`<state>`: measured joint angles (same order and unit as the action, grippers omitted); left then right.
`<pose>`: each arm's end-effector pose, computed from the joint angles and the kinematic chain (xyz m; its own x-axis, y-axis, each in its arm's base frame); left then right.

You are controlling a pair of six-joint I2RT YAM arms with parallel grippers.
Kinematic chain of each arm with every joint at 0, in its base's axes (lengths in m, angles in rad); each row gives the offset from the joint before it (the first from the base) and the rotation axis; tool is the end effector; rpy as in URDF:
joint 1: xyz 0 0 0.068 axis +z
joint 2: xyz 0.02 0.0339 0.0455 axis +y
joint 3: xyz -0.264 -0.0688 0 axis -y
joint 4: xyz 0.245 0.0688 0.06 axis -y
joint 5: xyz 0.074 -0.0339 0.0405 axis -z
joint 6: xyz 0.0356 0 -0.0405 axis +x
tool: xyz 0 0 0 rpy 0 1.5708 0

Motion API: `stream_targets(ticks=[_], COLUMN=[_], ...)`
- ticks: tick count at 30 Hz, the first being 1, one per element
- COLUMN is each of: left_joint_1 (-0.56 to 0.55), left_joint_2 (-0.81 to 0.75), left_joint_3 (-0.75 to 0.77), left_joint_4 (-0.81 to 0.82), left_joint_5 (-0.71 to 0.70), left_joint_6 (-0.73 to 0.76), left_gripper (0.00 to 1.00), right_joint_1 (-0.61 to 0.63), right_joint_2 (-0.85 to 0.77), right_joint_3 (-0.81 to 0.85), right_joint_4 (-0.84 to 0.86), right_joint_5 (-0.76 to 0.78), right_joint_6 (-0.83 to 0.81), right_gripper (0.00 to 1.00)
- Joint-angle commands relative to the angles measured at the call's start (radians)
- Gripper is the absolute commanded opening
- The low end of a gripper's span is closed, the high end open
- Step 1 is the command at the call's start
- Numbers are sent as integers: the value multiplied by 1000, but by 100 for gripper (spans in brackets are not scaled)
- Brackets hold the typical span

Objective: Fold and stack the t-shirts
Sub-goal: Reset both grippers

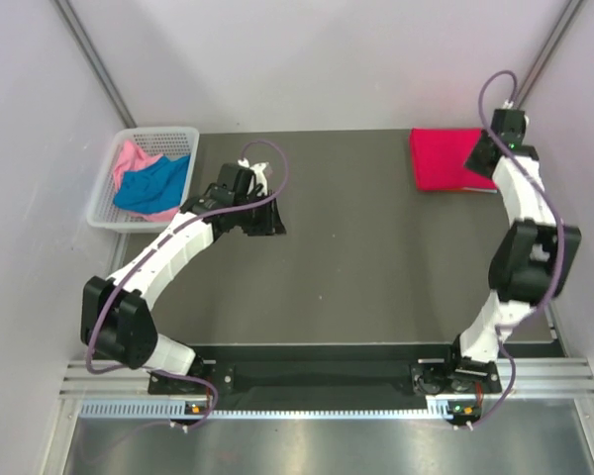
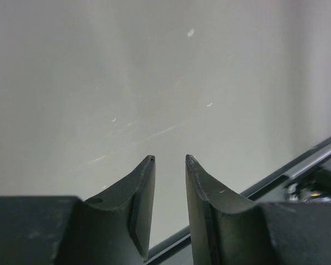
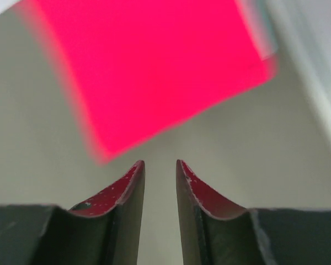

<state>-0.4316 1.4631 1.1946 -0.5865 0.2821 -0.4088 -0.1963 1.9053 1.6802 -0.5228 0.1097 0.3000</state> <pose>0.2818 -0.1407 0.2872 -0.8546 -0.0268 -0.5186 0.2485 0.8559 -0.4536 0.4299 -0.0895 0.2923 -0.5567 0.4102 -0.7224 0.4575 0.8772 0.1455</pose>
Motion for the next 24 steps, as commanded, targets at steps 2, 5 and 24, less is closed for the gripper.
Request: stream_targets(ticks=[2, 5, 24], left_joint_1=[5, 7, 8], left_joint_2=[-124, -196, -441], left_joint_3=[-2, -71, -204], left_joint_4=[163, 260, 341], left_joint_5=[42, 40, 58], left_joint_6=[-82, -108, -18], left_gripper=[35, 36, 99], right_joint_1=[183, 311, 431], right_joint_2=[-441, -675, -1368], right_joint_3=[-352, -573, -813], right_joint_4=[79, 141, -105], right_joint_5=[-160, -226, -202], right_joint_6=[91, 129, 258], right_gripper=[31, 38, 100])
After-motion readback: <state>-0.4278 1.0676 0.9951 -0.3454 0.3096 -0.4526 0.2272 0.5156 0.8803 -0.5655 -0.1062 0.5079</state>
